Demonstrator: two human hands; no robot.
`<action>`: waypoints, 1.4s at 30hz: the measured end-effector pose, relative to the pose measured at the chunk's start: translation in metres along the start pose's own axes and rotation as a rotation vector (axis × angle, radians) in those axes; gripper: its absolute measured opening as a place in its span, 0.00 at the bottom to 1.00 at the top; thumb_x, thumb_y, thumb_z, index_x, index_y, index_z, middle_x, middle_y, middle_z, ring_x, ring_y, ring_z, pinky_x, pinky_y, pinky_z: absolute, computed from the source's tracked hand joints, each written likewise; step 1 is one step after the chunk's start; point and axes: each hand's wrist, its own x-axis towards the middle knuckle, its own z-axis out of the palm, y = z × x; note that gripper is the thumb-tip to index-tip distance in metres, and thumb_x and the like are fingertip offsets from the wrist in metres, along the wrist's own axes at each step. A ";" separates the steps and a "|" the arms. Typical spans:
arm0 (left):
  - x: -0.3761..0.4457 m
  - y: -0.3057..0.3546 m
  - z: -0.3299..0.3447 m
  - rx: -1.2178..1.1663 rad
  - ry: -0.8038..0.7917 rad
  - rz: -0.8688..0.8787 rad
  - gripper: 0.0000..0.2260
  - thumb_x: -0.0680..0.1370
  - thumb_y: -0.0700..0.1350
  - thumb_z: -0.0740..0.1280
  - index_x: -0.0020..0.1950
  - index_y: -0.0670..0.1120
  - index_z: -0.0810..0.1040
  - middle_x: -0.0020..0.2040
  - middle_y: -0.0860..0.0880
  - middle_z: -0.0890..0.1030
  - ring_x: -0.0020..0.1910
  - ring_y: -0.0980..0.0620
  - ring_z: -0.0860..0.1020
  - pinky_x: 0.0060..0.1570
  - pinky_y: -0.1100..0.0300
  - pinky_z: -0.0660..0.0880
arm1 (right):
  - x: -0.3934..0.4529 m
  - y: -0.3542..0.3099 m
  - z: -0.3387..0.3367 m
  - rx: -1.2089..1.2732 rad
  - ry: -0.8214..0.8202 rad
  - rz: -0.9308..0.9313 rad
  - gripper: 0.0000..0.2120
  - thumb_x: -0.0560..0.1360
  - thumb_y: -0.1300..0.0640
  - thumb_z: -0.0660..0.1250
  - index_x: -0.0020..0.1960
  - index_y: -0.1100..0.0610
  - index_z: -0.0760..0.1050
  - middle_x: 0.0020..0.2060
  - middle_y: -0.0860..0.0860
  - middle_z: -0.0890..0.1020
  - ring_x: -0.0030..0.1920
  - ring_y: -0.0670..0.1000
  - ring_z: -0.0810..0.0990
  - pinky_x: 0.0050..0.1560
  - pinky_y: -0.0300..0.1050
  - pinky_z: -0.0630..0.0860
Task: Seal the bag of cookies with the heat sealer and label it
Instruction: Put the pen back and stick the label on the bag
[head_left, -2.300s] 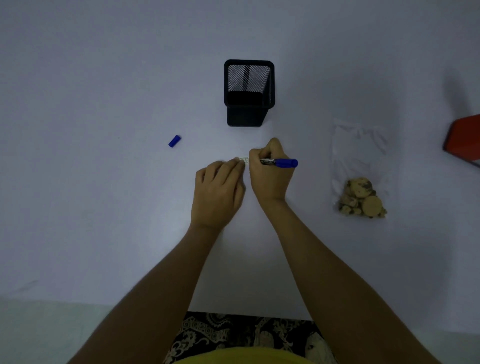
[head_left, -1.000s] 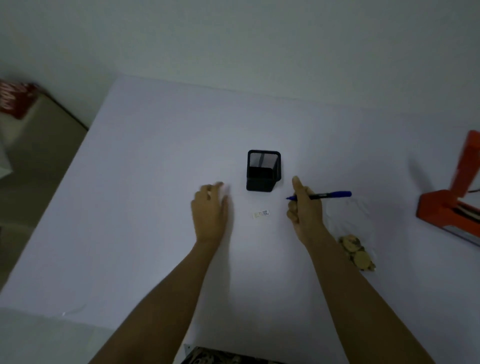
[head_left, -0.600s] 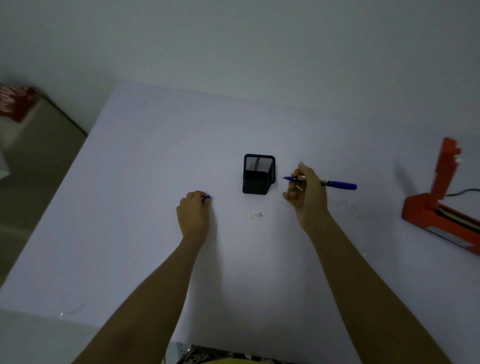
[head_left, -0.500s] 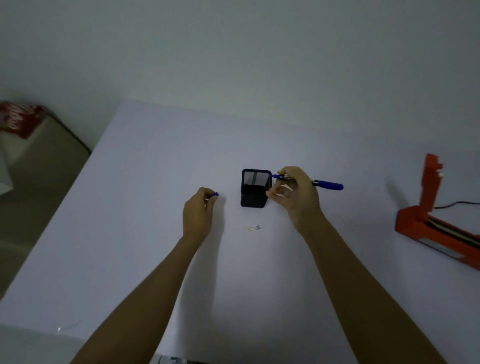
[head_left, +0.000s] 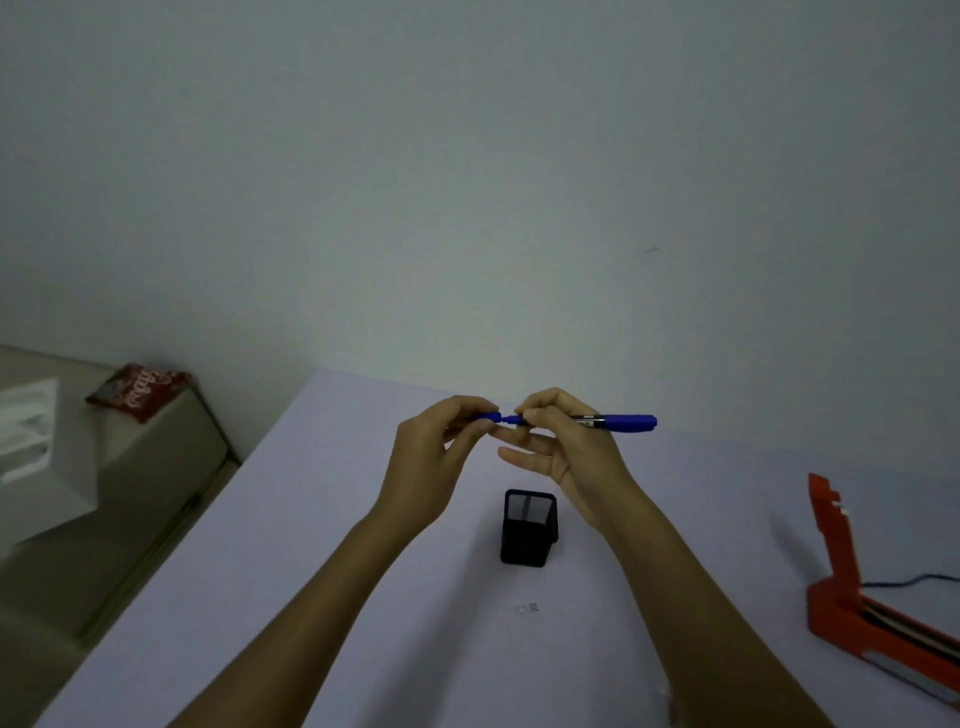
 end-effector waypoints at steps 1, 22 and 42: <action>0.001 0.004 -0.002 0.003 0.001 0.011 0.07 0.77 0.41 0.66 0.53 0.48 0.80 0.46 0.61 0.80 0.47 0.64 0.79 0.48 0.75 0.73 | -0.001 -0.003 0.001 -0.003 -0.002 -0.010 0.08 0.77 0.69 0.62 0.41 0.61 0.76 0.39 0.56 0.83 0.49 0.63 0.84 0.49 0.57 0.82; 0.009 0.040 -0.013 -0.516 -0.038 -0.215 0.09 0.75 0.38 0.69 0.54 0.38 0.82 0.48 0.43 0.85 0.46 0.47 0.84 0.48 0.61 0.80 | -0.013 -0.018 0.008 -0.014 0.077 -0.189 0.04 0.71 0.65 0.72 0.41 0.63 0.77 0.28 0.54 0.80 0.31 0.50 0.79 0.42 0.43 0.80; -0.008 -0.107 0.080 0.187 -0.303 -0.419 0.17 0.78 0.47 0.66 0.65 0.44 0.74 0.61 0.45 0.78 0.53 0.49 0.79 0.53 0.59 0.74 | 0.028 0.102 -0.093 -0.384 0.395 0.338 0.08 0.76 0.59 0.64 0.48 0.61 0.80 0.41 0.59 0.84 0.34 0.53 0.78 0.37 0.45 0.79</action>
